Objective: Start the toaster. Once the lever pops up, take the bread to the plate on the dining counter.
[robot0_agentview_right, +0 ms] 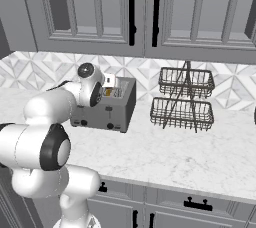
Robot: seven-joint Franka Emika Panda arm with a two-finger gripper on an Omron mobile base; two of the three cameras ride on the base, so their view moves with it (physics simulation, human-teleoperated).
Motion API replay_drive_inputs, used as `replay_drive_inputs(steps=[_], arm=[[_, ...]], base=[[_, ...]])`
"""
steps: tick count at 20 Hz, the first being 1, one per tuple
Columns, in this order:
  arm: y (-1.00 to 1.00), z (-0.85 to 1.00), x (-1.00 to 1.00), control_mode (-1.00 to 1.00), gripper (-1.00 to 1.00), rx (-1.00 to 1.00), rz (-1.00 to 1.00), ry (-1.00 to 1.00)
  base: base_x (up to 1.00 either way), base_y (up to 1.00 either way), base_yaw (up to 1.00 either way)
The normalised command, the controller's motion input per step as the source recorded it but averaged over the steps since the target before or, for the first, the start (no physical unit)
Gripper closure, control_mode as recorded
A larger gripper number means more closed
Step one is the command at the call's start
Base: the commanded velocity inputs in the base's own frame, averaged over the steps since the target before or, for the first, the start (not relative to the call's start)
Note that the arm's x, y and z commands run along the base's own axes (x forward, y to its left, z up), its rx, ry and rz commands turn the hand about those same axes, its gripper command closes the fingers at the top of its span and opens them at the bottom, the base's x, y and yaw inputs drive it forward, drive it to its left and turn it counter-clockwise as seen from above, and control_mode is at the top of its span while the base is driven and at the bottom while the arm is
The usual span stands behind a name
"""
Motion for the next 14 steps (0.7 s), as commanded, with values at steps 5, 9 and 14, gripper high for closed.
replay_drive_inputs(steps=[5, 9, 14], arm=[[0.00, -0.02, 0.10, -1.00, -1.00, 0.00, 0.00, 0.07], [0.00, -0.10, 0.22, -1.00, -1.00, 0.00, 0.00, 0.00], [0.00, -0.12, 0.22, -1.00, -1.00, 0.00, 0.00, 0.00]], base=[[0.00, 0.00, 0.00], [0.00, 0.00, 0.00], [0.00, 0.00, 0.00]])
